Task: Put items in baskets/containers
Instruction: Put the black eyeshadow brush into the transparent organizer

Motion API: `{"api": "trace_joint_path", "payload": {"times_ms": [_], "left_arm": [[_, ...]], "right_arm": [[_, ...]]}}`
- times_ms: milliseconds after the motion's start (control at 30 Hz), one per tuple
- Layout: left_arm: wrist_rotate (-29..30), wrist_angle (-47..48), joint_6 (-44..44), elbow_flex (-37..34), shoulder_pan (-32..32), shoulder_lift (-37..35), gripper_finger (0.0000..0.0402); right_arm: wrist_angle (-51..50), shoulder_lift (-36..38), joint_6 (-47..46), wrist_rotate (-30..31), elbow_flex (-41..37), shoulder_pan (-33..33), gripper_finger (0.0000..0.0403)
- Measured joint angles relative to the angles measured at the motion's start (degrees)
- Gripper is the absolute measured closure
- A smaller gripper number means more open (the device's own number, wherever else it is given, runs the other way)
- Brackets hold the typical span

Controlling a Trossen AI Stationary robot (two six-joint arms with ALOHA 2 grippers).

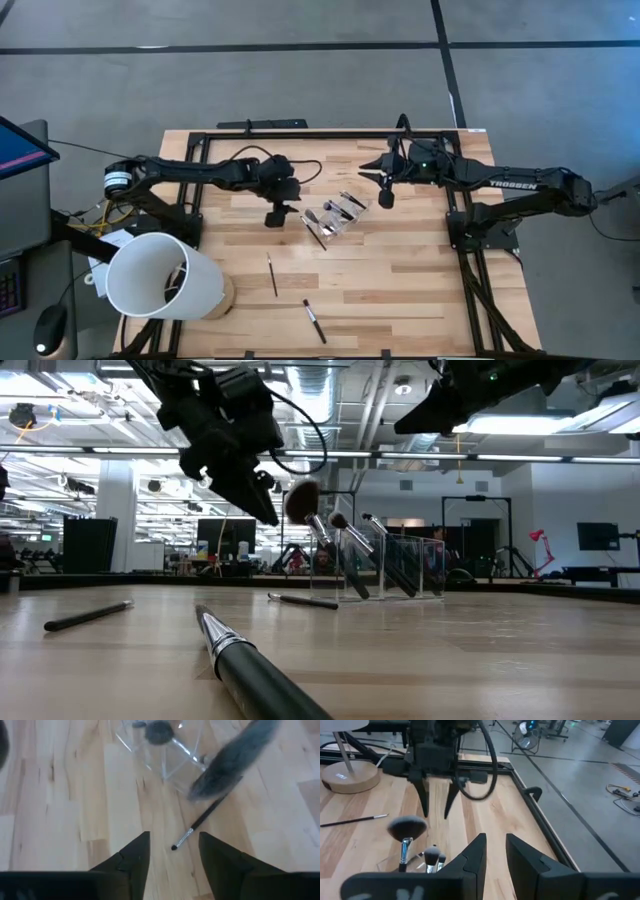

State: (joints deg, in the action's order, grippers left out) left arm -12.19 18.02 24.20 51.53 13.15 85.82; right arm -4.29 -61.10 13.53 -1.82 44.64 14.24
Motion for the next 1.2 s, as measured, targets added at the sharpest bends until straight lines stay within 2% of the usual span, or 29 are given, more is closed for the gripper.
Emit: {"api": "trace_joint_path", "payload": {"times_ms": [133,300,567,733,867,1067,1200], "left_arm": [[0.2,-0.1,0.9,0.0,-0.2,3.6,0.0212],[-0.3,-0.1,3.8,1.6,-0.4,6.9,0.0213],[-5.4,0.5,6.0,3.2,1.1,8.0,0.0216],[-5.8,4.0,7.1,3.2,1.3,8.0,0.0216],[-7.6,7.2,7.9,3.2,1.5,8.0,0.0216],[-8.0,7.0,12.8,3.4,2.1,8.9,0.0216],[-8.0,7.9,13.7,4.5,2.5,10.6,0.0216]], "right_arm": [[0.0,0.4,0.0,0.3,0.0,-0.7,0.0337],[0.1,1.3,-0.4,0.3,0.8,-1.6,0.0337],[1.8,1.3,-1.5,0.6,1.7,-2.6,0.0337],[3.5,1.3,-1.9,0.7,1.7,-2.6,0.0337],[5.6,1.3,-5.8,0.7,1.7,-2.6,0.0337],[7.7,1.0,-8.0,1.0,1.7,-4.2,0.0337],[7.6,0.5,-9.0,4.6,1.7,-5.8,0.0337]]}}
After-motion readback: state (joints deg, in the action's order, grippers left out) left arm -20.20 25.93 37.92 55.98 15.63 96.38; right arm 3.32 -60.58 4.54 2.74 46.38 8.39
